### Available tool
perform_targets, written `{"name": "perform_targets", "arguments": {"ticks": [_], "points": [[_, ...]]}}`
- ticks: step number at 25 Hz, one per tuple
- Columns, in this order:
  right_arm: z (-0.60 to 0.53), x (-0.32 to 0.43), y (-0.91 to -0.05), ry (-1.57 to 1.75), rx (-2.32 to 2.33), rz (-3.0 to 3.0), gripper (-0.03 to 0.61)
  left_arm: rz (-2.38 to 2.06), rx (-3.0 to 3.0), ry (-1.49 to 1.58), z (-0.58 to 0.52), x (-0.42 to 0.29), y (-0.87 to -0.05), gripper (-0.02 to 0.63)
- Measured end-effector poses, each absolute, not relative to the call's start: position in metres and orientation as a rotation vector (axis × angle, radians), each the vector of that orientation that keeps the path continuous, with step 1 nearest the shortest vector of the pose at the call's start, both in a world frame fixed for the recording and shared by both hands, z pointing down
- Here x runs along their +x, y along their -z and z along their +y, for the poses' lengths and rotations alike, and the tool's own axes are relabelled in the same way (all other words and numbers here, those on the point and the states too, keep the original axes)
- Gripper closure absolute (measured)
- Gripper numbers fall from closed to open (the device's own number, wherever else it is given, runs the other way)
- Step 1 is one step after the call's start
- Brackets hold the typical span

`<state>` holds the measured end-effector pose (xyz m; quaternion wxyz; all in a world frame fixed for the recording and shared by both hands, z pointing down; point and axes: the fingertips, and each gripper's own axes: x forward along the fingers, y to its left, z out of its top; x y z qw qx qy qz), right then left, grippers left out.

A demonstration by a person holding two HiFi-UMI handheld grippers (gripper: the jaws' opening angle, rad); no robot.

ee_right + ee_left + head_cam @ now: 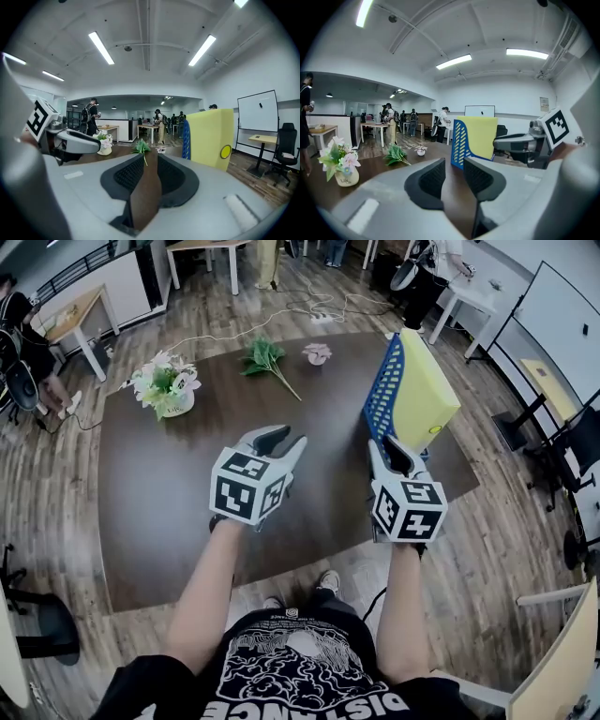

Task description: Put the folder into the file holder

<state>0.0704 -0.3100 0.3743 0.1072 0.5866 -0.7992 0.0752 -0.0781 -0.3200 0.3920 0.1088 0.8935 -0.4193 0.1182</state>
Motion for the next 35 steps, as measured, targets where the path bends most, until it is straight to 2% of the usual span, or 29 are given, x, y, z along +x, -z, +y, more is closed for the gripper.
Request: {"name": "perform_targets", "arguments": {"ticks": [17, 35], "points": [[-0.298, -0.013, -0.359, -0.184, 1.509, -2.517, 0.578, -1.367, 2.588, -0.357, -0.299, -0.147, -0.379, 0.607], [-0.286, -0.010, -0.355, -0.179, 1.520, -2.517, 0.578, -1.380, 2.578, -0.352, -0.288, -0.151, -0.376, 0.607]]}}
